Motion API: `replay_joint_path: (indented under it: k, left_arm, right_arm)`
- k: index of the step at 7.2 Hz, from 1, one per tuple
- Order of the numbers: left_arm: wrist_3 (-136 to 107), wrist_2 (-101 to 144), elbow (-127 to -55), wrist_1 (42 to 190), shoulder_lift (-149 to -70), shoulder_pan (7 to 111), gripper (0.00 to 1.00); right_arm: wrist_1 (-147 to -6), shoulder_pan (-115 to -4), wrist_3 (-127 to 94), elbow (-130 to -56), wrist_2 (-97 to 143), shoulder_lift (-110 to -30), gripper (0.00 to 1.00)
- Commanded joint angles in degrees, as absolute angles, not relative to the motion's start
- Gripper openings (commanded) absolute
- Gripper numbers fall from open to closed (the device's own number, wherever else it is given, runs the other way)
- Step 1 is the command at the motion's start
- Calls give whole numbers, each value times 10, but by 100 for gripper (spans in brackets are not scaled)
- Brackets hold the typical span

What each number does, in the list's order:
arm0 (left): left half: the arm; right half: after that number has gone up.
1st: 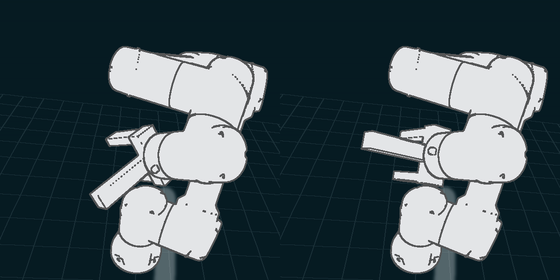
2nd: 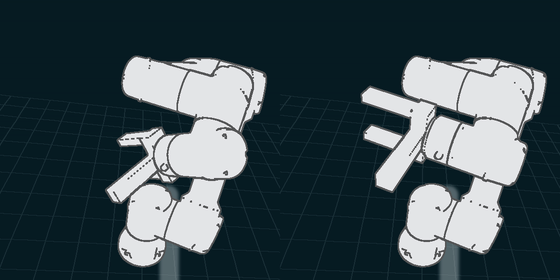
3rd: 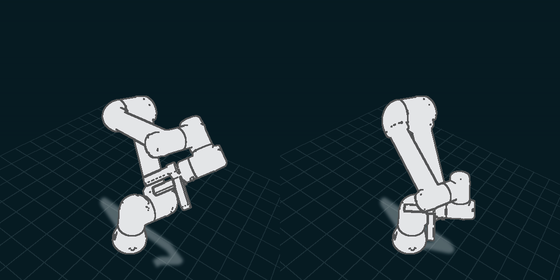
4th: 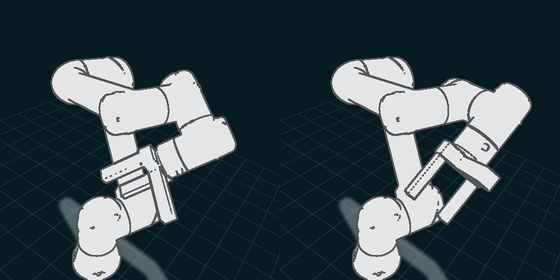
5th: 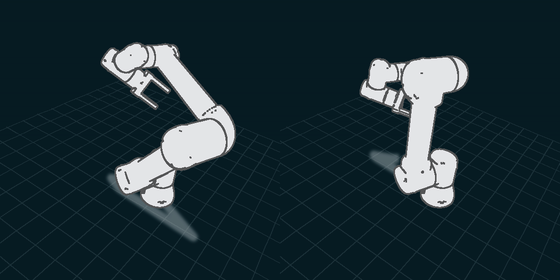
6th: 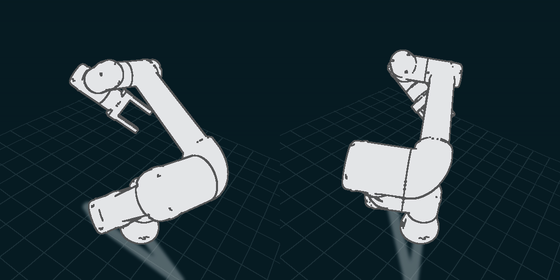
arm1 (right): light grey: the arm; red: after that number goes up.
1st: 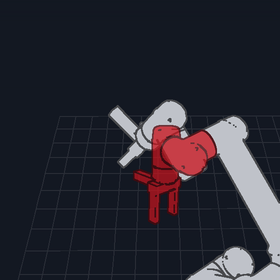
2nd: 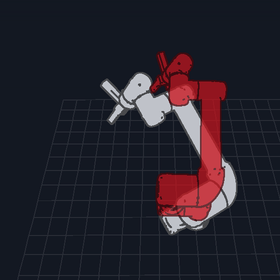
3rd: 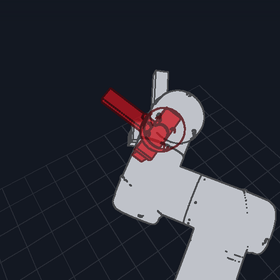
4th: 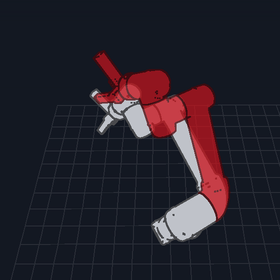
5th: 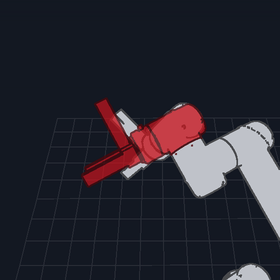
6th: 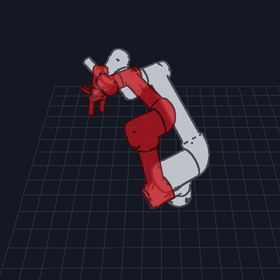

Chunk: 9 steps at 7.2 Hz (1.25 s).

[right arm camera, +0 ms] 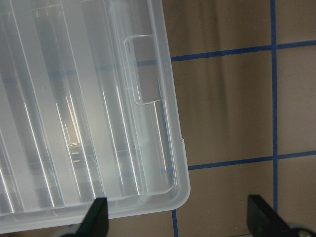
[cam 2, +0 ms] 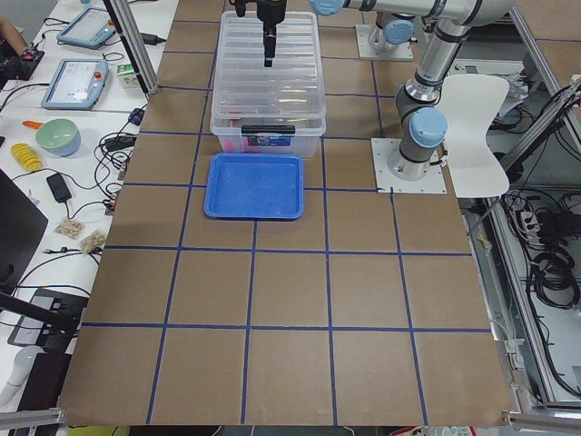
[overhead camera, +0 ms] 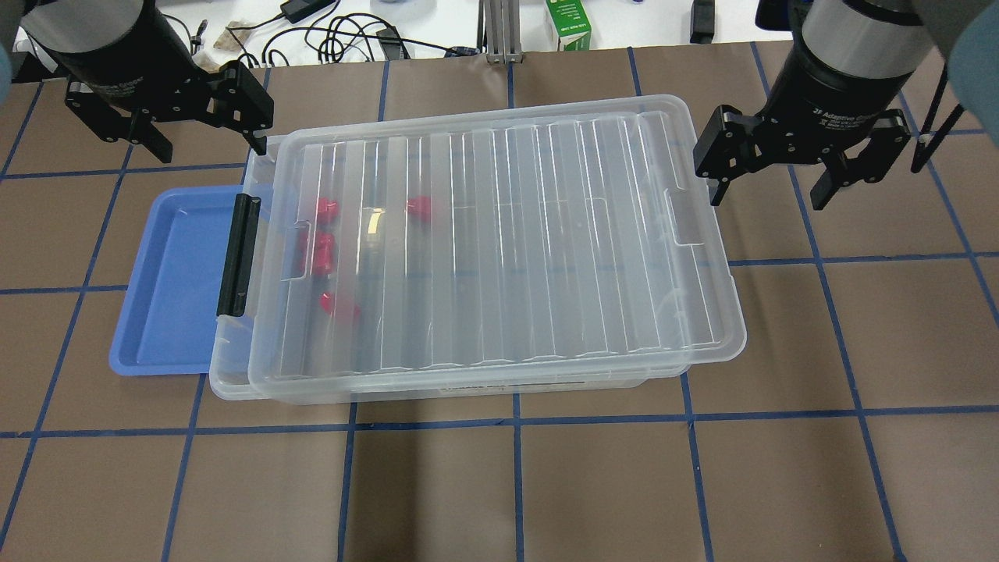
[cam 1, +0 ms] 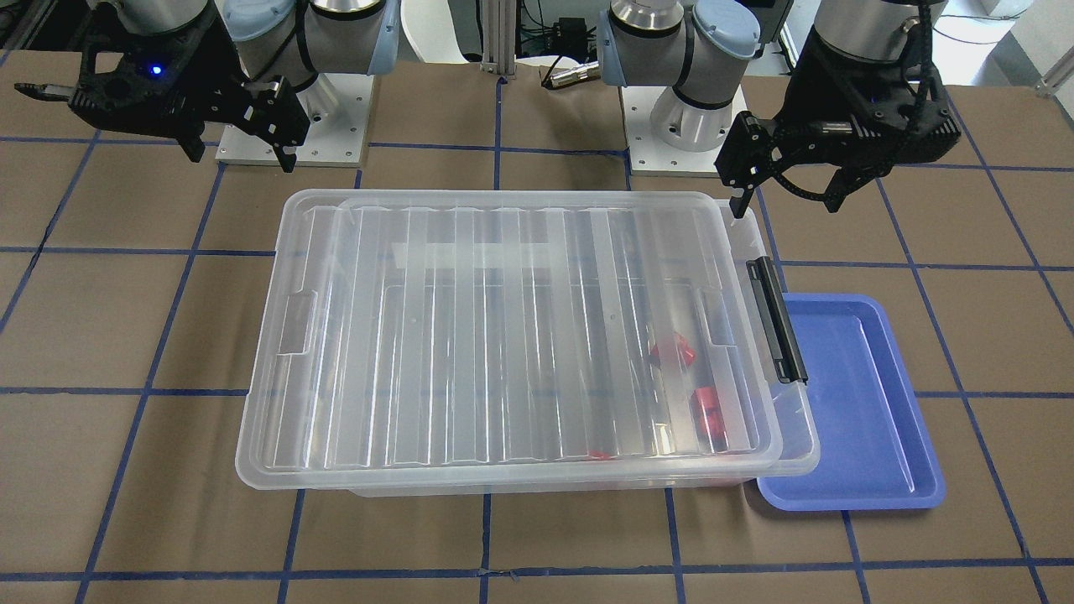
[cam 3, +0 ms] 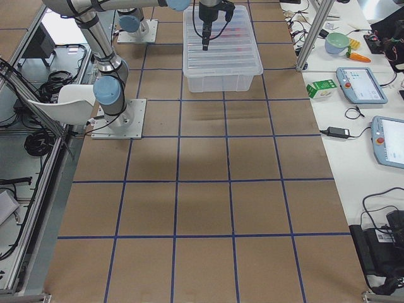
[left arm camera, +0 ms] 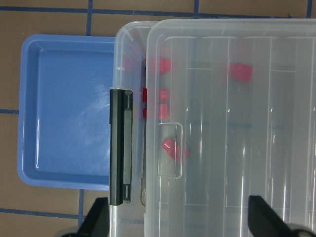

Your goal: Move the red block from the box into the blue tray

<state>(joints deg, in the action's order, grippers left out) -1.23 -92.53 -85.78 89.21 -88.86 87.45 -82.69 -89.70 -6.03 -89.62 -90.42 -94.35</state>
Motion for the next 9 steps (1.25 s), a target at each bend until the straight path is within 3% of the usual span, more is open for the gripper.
replay_joint_path:
  k: [1,9]
  left_arm:
    - [-12,-925,-858,892,-889,875,100]
    - [-12,-925,-859,893,-889,875,100]
  right_arm:
    - [-830,-893,-57,-905,-906,-940,100]
    - [-972,-846,4,-906,-898,-773,100]
